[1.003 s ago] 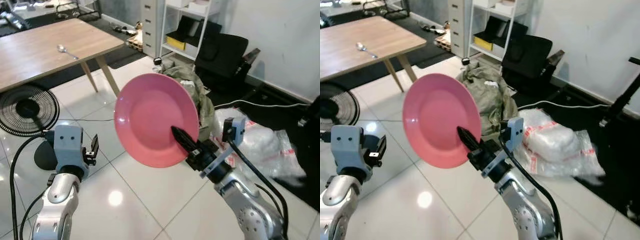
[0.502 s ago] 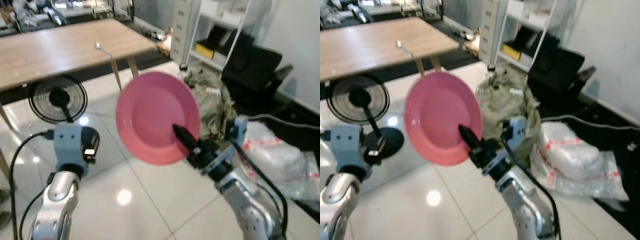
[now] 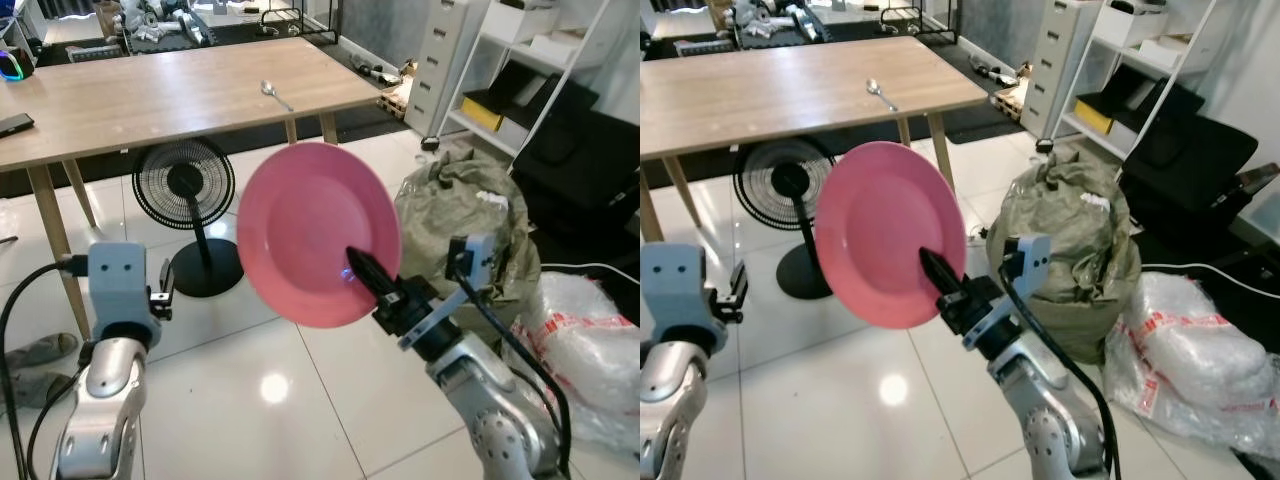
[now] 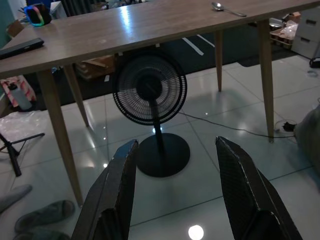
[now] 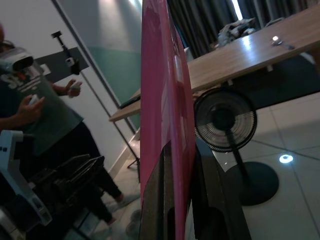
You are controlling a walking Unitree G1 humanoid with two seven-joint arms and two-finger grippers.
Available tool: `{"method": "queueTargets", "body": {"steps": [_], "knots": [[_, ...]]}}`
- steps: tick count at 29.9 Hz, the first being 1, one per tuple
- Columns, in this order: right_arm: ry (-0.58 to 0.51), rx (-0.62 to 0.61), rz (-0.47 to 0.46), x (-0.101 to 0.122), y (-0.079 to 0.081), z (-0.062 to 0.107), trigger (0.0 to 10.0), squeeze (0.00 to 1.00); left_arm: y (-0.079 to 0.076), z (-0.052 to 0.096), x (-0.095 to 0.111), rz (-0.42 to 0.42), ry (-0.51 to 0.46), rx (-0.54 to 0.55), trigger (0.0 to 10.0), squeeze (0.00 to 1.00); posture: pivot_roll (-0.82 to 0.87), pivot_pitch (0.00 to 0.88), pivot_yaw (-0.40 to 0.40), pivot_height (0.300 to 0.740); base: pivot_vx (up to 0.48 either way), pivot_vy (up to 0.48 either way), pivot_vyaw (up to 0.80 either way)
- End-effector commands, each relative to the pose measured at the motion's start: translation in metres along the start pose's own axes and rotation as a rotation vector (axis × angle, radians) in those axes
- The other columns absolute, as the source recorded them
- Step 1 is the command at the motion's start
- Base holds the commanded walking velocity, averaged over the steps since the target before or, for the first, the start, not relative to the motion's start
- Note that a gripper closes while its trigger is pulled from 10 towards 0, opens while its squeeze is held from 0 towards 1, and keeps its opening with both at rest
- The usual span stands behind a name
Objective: Setting the table
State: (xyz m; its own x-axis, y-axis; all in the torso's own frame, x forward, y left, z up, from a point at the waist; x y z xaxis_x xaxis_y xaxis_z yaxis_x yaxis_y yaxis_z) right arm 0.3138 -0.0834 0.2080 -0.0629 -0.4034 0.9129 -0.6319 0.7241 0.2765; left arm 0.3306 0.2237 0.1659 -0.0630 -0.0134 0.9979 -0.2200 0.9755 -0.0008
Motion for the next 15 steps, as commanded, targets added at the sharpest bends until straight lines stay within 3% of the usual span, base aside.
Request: {"method": "queueTargets", "body": {"steps": [1,3,15], "knots": [[-0.002,-0.006,0.008,-0.0007,-0.001,-0.0003,10.0,0.0,-0.0003,-0.0013,0.0002,-0.012,-0.003,0.004,10.0,0.0,0.03,0.0,0.06,0.74,0.48,0.0,0.0],[-0.002,-0.004,0.012,-0.0012,-0.0001,-0.0004,10.0,0.0,-0.0011,-0.0012,0.0,-0.012,-0.004,0.004,10.0,0.0,0.03,0.0,0.06,0.74,0.48,0.0,0.0],[0.005,0.017,0.023,-0.0025,0.0034,-0.0007,10.0,0.0,-0.0017,-0.0008,-0.0012,-0.014,-0.003,0.003,10.0,0.0,0.03,0.0,0.059,0.74,0.48,0.0,0.76]]}}
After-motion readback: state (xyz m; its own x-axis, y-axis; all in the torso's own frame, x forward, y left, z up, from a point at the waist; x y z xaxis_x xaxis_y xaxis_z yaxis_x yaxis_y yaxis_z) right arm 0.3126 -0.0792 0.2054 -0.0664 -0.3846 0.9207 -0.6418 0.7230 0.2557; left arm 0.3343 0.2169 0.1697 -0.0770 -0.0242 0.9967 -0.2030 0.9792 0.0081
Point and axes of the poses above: a point about 5 cm out from each wrist's last joint towards the gripper, its own z axis pointing back from the gripper into the wrist, its own x axis along the axis of the wrist's last joint, y = z × x, the point moved 5 cm from there along -z, pointing out of the wrist towards the gripper, and after that the axes turned 6 degrees about z, right-handed, at the moved point
